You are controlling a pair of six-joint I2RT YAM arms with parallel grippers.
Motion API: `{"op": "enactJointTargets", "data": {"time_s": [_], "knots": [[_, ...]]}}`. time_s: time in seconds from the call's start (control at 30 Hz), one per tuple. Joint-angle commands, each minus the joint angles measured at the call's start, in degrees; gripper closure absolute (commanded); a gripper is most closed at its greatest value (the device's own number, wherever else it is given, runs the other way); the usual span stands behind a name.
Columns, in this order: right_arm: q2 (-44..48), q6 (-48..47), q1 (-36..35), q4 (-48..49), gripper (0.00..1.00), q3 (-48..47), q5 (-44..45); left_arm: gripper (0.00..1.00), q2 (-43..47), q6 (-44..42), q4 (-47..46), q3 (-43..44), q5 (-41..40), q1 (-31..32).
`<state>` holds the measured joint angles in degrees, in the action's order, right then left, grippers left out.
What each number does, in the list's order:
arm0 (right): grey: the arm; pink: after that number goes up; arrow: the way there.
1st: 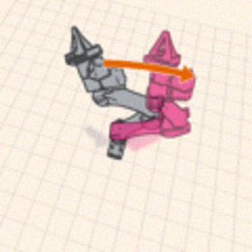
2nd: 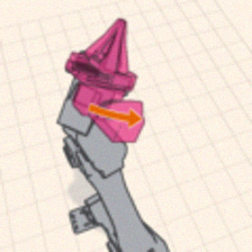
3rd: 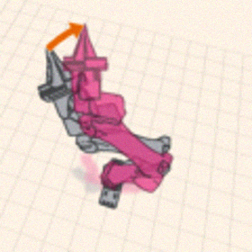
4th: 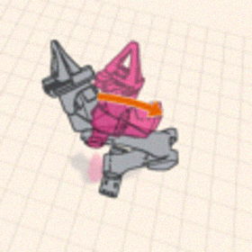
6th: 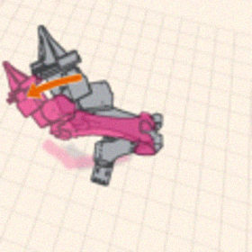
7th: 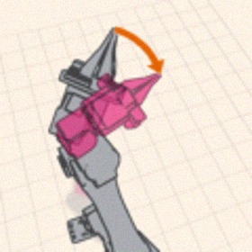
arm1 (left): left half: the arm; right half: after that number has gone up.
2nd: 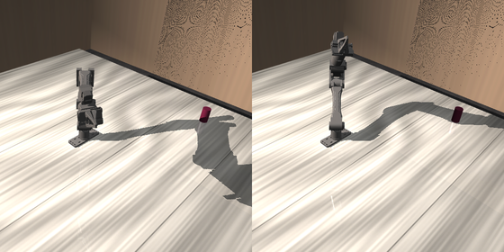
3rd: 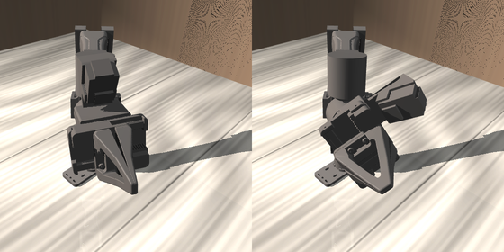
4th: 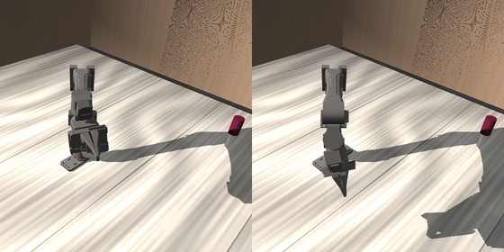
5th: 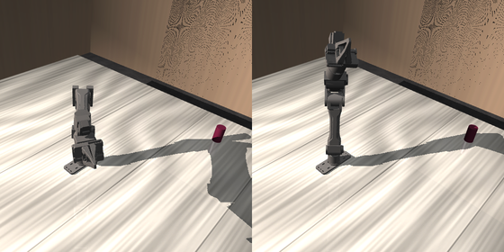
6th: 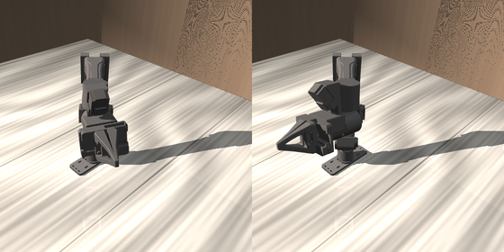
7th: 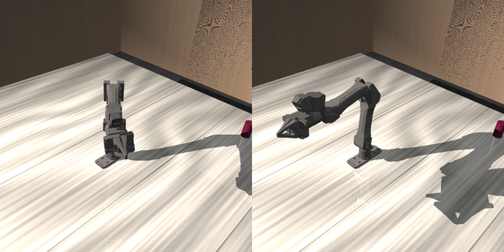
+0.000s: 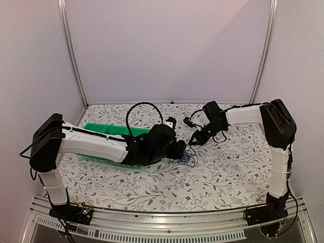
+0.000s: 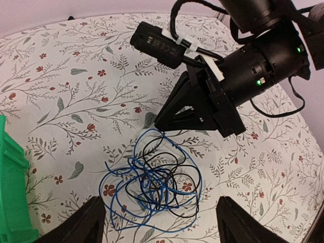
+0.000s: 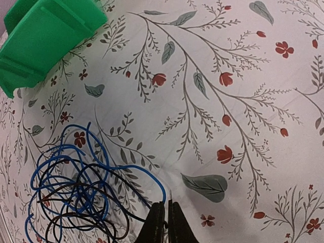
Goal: Untangle the cables
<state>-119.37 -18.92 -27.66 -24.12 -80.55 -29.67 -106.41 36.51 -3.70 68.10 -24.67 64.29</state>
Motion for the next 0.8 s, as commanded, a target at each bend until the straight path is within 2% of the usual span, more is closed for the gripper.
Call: {"op": "enactJointTargets", "data": {"time_s": [0.0,0.17,0.37,0.5,0.63,0.77], "knots": [[-0.38,0.29,0.73,-0.64,0.97,0.13,-2.3,0.23,1.18,-0.19,0.1,-0.12,0.05,0.76],[2.07,0.42,0.99,-1.91,1.0,0.5,-3.0,0.23,-0.28,-0.69,-0.16,1.21,-0.13,0.6],[11.84,-0.19,1.03,-3.96,1.0,1.59,-3.87,0.19,-3.96,-1.56,-1.2,5.93,-0.48,0.0],[19.38,-0.66,0.95,-6.65,1.0,1.01,-6.48,0.2,-4.12,-1.1,-10.7,4.01,5.64,-1.18],[23.07,-0.2,0.95,-10.84,1.0,-1.35,-8.73,0.21,-5.77,-1.3,-14.45,5.2,5.38,-1.75],[25.42,-0.27,1.01,-15.27,1.0,-4.91,-14.01,0.22,-9.56,-3.2,-22.11,6.98,6.27,-2.9]]}}
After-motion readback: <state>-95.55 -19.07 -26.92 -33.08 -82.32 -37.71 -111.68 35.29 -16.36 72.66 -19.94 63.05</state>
